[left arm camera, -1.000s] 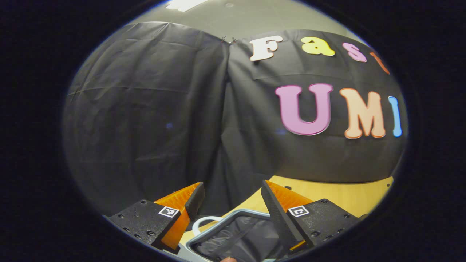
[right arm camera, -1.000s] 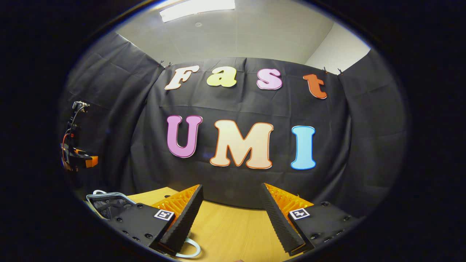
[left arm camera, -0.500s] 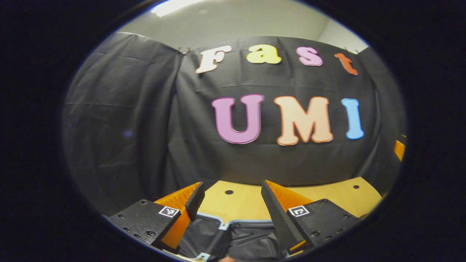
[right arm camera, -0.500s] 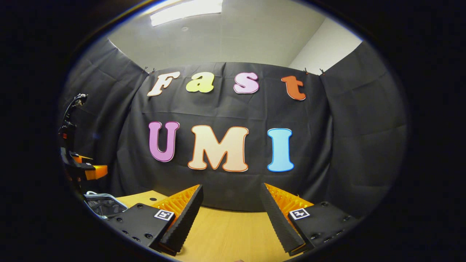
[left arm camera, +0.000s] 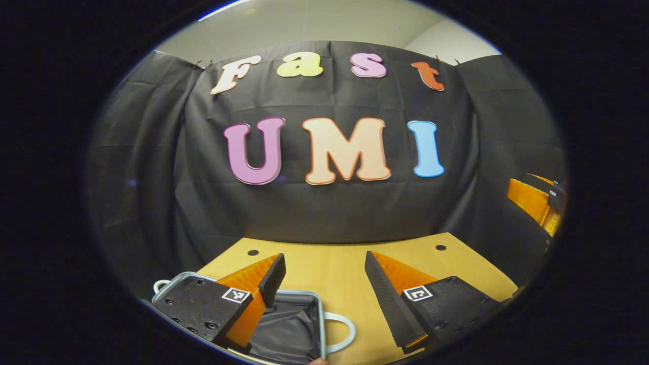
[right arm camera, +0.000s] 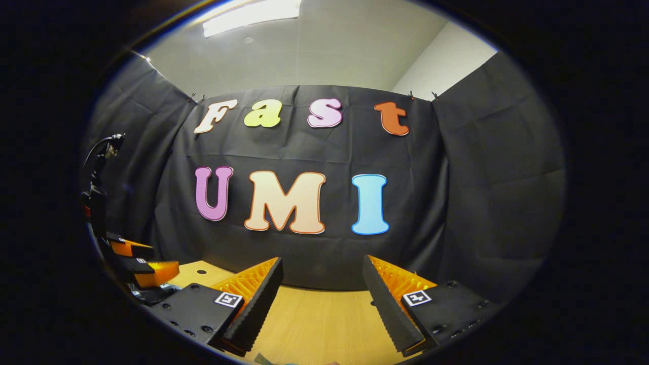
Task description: First open the suitcase, pack the skin care products into it, and then close the suitcase.
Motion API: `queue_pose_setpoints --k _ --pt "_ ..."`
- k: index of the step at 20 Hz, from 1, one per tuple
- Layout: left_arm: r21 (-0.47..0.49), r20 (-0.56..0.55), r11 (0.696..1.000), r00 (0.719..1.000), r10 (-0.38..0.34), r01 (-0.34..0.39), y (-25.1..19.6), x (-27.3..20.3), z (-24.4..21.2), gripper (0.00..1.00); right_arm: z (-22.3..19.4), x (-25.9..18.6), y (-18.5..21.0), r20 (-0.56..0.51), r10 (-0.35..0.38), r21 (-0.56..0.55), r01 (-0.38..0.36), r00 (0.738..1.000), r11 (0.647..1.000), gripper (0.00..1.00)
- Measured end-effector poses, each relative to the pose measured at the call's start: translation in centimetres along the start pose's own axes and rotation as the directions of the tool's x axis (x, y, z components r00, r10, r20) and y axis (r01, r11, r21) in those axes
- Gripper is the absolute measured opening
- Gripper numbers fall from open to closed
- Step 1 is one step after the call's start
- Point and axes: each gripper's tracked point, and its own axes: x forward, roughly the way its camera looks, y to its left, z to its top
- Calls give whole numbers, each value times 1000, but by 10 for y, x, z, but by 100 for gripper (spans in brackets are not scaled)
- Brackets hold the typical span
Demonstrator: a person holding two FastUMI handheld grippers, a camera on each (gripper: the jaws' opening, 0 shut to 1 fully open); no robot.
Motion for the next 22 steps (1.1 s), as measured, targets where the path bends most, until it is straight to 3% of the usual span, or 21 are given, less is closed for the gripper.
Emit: queue_pose_setpoints --k 5,12,19,22 --pt "10 -99 994 990 -104 106 -64 4 -47 94 -9 -5 -24 -20 -2 -5 2 1000 1000 98" --pt "-12 -258 980 946 -195 198 -119 -8 -124 94 -30 -12 -44 -63 16 -24 -17 998 1000 98" --pt "-65 -391 972 891 -233 226 -146 -22 -203 91 -54 -14 -46 -117 40 -42 -46 992 998 98" --pt "-84 -439 972 867 -234 220 -150 -22 -237 84 -64 -17 -40 -135 61 -68 -70 989 995 98"
